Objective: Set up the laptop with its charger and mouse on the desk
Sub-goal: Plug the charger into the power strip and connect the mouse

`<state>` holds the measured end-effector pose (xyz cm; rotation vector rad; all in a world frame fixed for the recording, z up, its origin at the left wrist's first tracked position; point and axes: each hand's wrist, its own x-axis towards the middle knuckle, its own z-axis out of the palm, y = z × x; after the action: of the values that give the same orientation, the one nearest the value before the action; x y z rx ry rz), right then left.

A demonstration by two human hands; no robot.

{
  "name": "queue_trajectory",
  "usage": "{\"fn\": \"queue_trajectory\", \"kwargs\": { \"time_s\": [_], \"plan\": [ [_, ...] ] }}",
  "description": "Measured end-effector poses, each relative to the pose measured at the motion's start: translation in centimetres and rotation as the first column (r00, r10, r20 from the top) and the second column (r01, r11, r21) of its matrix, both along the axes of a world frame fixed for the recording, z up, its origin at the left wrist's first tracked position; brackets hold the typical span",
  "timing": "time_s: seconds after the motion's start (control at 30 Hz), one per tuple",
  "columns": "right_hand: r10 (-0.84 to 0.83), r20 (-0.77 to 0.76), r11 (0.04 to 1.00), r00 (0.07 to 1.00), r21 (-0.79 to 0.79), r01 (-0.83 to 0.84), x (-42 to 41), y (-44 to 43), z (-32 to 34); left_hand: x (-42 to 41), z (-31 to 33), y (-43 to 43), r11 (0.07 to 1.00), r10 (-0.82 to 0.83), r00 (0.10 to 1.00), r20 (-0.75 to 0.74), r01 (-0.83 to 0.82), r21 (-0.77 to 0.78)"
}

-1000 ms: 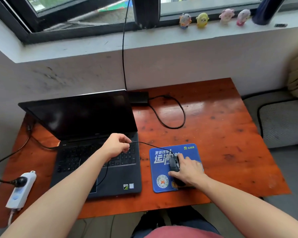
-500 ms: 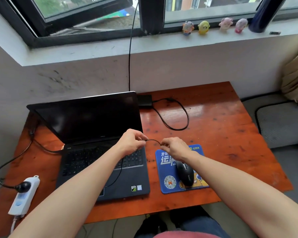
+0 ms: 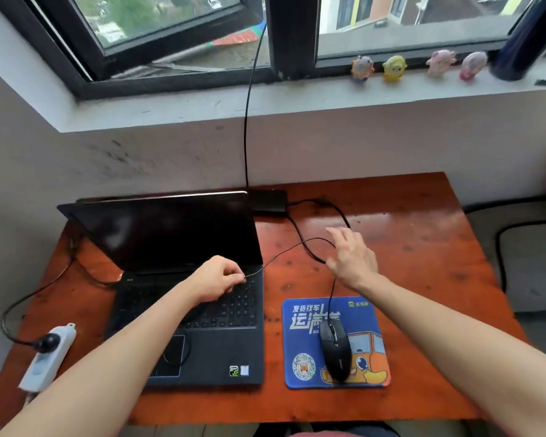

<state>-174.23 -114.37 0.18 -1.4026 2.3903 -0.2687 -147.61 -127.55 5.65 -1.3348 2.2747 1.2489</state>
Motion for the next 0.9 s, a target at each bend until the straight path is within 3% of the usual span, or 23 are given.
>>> {"fn": "queue_trajectory", "kwargs": {
  "time_s": [0.07, 0.13, 0.23, 0.33, 0.4, 0.47, 0.57, 0.67, 0.77, 0.83, 0.9],
  "plan": [
    [0.213, 0.135, 0.975, 0.968, -0.087, -0.202, 1.3, -2.0, 1.6, -2.3, 1.8, -0.3, 0.999, -0.035, 0.999, -0.032, 0.034, -0.043],
    [0.312, 0.268, 0.95, 0.912, -0.114, -0.292, 1.9, -3.5, 2.4, -4.4, 3.7, -1.0, 0.996, -0.032, 0.997, -0.065, 0.026, -0.081],
    [0.449, 0.229, 0.894, 0.864, -0.126, -0.431, 1.3, -4.8, 2.9, -6.4, 6.1, -2.2, 0.993, 0.009, 0.99, -0.139, -0.026, -0.116],
    [0.486, 0.293, 0.874, 0.823, -0.169, -0.456, 0.6, -5.3, 3.1, -7.1, 7.3, -2.9, 0.993, 0.055, 0.981, -0.189, -0.073, -0.09],
    [0.393, 0.311, 0.916, 0.865, -0.216, -0.339, -0.2, -5.7, 3.2, -6.9, 7.4, -3.0, 0.993, 0.103, 0.974, -0.2, -0.112, -0.034],
    [0.114, 0.337, 0.978, 0.935, -0.206, -0.045, -2.5, -6.9, 2.4, -6.3, 7.3, -3.3, 0.988, 0.15, 0.971, -0.185, -0.152, 0.006],
    [-0.297, 0.43, 0.934, 0.852, -0.054, 0.352, -7.8, -8.1, 0.9, -4.4, 7.0, -4.1, 0.982, 0.187, 0.972, -0.143, -0.183, 0.035],
    [-0.435, 0.327, 0.899, 0.839, 0.101, 0.427, -10.4, -7.3, 1.1, -3.4, 6.9, -4.5, 0.964, 0.252, 0.95, -0.183, -0.231, 0.132],
    [-0.274, 0.117, 0.961, 0.955, 0.003, 0.275, -8.7, -7.1, 3.5, -4.6, 7.3, -4.5, 0.969, 0.244, 0.946, -0.215, -0.226, 0.104],
    [-0.036, 0.153, 0.982, 0.988, -0.176, 0.063, -6.4, -7.7, 5.6, -6.2, 7.8, -4.7, 0.977, 0.212, 0.945, -0.25, -0.197, 0.085],
    [0.223, 0.207, 0.949, 0.953, -0.27, -0.163, -3.9, -8.5, 7.4, -7.6, 8.6, -5.0, 0.982, 0.18, 0.944, -0.276, -0.158, 0.099]
  ]
}}
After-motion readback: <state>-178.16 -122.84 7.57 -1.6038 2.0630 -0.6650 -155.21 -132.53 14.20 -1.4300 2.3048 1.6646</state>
